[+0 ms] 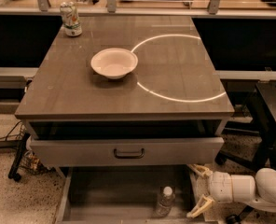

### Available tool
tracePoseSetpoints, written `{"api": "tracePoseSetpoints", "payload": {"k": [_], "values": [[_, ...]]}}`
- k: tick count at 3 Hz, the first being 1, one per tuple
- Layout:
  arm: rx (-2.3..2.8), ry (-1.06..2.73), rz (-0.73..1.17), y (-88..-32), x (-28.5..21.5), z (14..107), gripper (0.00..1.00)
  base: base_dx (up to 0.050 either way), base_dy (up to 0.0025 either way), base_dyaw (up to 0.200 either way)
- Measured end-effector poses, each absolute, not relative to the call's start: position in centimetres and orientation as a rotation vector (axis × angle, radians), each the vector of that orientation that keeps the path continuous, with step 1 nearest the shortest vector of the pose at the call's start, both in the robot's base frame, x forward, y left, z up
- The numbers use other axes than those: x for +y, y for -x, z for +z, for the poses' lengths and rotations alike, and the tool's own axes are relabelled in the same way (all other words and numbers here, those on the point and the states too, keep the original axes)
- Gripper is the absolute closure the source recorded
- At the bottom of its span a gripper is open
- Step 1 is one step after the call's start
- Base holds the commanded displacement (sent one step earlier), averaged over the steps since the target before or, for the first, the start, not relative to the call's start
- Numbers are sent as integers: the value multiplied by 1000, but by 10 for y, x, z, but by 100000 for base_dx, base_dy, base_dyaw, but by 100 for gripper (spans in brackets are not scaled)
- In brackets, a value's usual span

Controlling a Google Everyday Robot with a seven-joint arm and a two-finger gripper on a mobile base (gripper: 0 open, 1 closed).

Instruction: Place water bottle into middle drawer

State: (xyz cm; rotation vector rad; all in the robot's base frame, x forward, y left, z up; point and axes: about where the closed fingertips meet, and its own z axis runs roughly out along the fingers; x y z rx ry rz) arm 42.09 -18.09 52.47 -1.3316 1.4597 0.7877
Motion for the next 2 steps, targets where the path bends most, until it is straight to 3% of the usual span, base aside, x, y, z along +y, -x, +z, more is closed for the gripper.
{"api": "tracePoseSetpoints", "payload": {"k": [2], "values": [[1489,1336,798,-414,-187,525,0,0,0,0]]}}
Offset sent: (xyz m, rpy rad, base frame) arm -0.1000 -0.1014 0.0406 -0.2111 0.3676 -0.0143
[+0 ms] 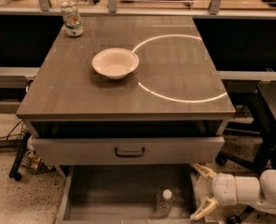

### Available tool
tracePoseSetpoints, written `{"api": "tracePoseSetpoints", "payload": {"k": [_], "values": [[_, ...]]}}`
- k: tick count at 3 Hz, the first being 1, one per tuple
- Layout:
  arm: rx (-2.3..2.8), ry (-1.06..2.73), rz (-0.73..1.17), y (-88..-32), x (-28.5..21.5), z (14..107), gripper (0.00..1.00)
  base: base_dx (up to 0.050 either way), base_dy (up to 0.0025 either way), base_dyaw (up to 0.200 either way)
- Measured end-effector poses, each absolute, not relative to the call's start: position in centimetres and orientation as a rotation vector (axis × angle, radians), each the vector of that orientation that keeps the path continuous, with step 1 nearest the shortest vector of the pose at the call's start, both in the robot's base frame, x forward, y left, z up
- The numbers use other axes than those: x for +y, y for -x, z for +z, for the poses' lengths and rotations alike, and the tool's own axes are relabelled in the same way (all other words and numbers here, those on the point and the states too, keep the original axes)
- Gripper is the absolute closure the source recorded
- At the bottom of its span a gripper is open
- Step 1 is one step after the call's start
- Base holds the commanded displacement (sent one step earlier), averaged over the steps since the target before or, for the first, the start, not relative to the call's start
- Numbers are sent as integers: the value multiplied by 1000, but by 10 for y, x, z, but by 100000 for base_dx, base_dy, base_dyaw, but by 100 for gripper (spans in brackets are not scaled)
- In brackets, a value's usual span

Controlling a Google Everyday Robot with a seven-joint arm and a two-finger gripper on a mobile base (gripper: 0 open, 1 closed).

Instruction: Place water bottle into middle drawer

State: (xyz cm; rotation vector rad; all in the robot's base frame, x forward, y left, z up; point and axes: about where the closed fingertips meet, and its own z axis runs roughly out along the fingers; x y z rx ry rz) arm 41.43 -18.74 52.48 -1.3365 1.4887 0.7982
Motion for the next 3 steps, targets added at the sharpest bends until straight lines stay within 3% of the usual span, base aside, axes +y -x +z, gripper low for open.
{"api": "tracePoseSetpoints", "payload": {"k": [1,3], "values": [[1489,1336,798,-414,-187,525,0,0,0,0],[1767,1340,993,-327,-231,511,0,0,0,0]]}}
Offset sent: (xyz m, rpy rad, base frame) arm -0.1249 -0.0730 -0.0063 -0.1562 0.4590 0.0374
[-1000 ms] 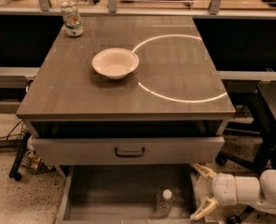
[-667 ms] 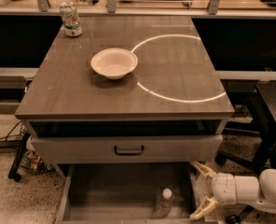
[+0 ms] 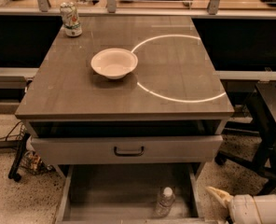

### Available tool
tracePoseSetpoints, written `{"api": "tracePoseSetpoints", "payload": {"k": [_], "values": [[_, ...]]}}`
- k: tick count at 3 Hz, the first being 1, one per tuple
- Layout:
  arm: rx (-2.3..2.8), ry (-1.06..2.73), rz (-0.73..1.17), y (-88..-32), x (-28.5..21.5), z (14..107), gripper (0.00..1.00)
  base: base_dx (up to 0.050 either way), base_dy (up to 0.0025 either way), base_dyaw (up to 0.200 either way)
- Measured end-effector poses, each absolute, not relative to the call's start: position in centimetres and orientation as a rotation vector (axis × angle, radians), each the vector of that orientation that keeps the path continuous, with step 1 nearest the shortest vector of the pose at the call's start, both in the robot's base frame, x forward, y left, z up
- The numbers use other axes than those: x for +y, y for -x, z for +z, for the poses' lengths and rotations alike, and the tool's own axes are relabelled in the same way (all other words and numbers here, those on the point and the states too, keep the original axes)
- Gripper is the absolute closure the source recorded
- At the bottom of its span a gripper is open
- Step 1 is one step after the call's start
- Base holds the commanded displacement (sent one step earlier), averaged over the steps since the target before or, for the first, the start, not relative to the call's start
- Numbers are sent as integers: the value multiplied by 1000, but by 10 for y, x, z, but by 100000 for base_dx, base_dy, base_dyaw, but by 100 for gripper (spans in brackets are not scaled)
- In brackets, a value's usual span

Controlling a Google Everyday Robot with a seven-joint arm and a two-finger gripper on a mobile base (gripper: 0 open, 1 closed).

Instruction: Place water bottle into middle drawer

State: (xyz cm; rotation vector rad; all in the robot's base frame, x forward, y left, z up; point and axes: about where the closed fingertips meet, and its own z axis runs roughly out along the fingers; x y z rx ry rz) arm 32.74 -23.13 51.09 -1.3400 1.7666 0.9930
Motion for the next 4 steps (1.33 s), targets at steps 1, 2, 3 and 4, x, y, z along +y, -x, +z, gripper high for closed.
{"api": "tracePoseSetpoints", "payload": {"k": [1,2,3,4], "values": [[1846,1326,1030,-299,-250,513,0,0,0,0],[1818,1335,961,-310,-263,544,0,0,0,0],[1712,1362,849,-339,-263,598,0,0,0,0],[1686,1369,827,-345,-261,611,0,0,0,0]]}}
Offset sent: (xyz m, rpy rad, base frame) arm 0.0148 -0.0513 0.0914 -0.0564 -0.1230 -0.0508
